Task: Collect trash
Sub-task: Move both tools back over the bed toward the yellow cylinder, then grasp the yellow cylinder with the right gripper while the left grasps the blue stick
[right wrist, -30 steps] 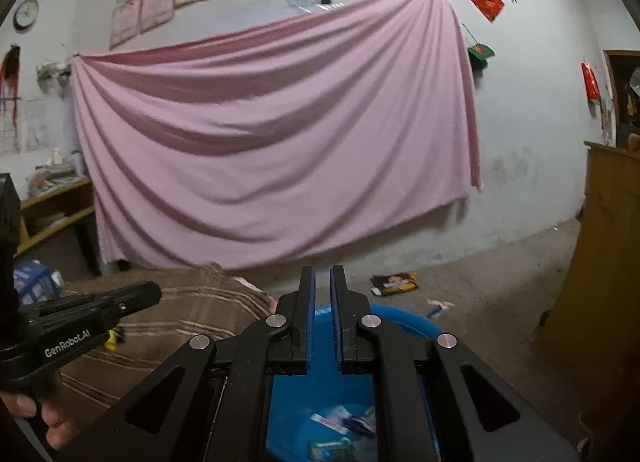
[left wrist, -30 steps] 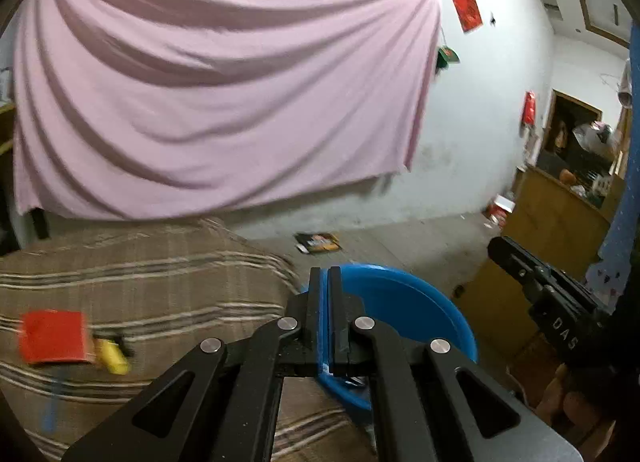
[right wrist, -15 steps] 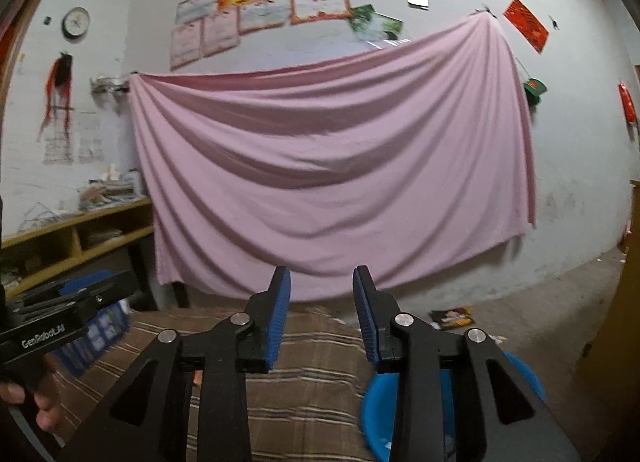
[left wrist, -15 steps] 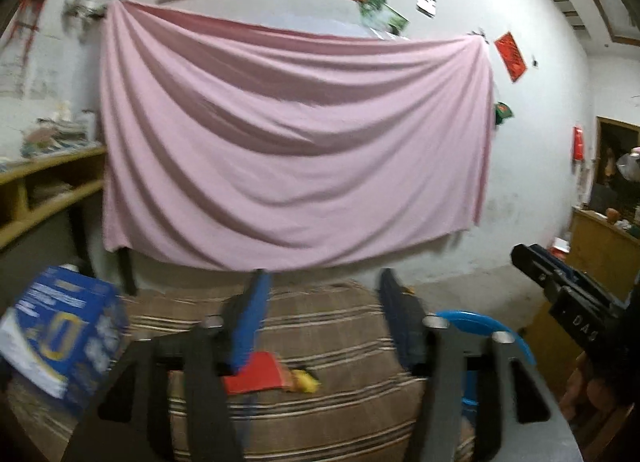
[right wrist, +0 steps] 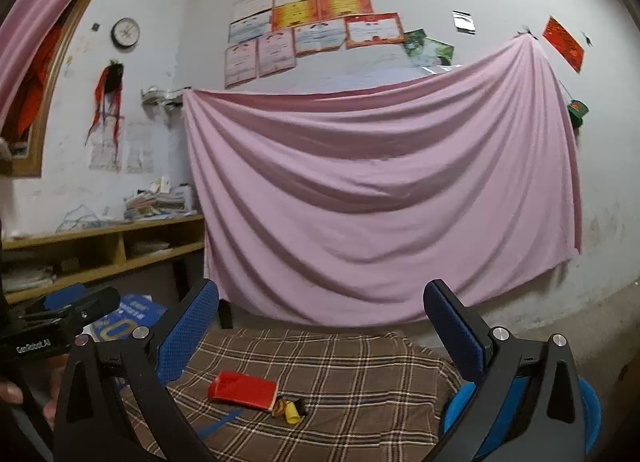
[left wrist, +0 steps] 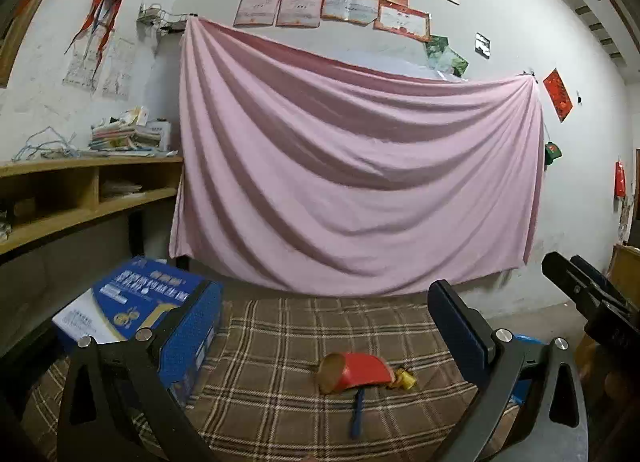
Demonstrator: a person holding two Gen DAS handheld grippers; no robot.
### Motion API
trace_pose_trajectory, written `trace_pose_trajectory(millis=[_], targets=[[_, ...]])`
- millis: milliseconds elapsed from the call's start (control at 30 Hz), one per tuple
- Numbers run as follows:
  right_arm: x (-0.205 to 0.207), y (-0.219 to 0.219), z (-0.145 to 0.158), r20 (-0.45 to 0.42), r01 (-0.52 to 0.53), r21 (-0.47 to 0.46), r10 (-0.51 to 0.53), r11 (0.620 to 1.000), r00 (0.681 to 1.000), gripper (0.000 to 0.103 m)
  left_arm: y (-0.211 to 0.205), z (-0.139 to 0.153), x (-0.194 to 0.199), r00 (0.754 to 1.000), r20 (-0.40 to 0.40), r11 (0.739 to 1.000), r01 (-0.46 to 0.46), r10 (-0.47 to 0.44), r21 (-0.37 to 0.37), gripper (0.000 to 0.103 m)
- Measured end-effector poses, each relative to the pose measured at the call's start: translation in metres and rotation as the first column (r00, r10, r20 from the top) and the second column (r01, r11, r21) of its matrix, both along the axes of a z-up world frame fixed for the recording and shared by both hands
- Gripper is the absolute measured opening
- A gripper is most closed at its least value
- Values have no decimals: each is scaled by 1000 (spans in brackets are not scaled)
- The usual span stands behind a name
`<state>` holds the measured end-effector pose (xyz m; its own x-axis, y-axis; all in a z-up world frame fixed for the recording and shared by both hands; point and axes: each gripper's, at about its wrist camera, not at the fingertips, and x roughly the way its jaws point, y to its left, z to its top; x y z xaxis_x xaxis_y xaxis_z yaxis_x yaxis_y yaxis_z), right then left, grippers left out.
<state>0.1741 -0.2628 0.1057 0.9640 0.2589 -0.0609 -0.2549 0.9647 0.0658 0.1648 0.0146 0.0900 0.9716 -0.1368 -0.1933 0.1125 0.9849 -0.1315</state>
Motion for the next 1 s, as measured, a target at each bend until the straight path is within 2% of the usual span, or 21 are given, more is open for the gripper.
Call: trace_pose_trajectory(millis=[167,300,467,567,600,633,667,733,800,867,933,1000], targets=[[11,14,-17,-43,-36,-60,33,998,999,103,3,-21,2,998,-61,1000,0,2,25,101],[29,23,-33,-135,-63,-127,46,990,990,103,-2,-38,10,992,-127,998,33,-25,60,101],[44,27,-49,-237,-80,-174,38,982,971,103,-12,-56,27,970,-237,993,80,-57,88,101],[53,25,-59,-298,-98,-181,40,979,954,96,-17,-66,36,951,-298,990,110,-79,90,101],[57,25,-62,-322,-103,-182,40,978,946,88,-19,-69,40,944,-319,989,121,-88,85,100],[61,25,-65,-345,-110,-186,40,976,938,79,-19,-72,43,937,-335,989,128,-95,77,95],[66,25,-68,-371,-118,-190,40,975,928,76,-20,-74,46,929,-354,988,141,-108,68,92],[75,25,-74,-429,-148,-183,57,972,901,63,-22,-81,57,900,-413,983,178,-142,51,67],[84,27,-81,-487,-187,-170,82,968,870,52,-26,-90,68,862,-476,975,218,-175,36,50],[91,30,-87,-532,-215,-174,92,961,842,49,-30,-97,76,828,-521,968,252,-206,17,42],[97,36,-93,-568,-248,-174,108,953,816,41,-35,-101,81,799,-549,956,293,-246,-3,29],[102,39,-97,-591,-265,-177,113,948,799,33,-44,-107,85,768,-582,945,328,-268,-2,24]])
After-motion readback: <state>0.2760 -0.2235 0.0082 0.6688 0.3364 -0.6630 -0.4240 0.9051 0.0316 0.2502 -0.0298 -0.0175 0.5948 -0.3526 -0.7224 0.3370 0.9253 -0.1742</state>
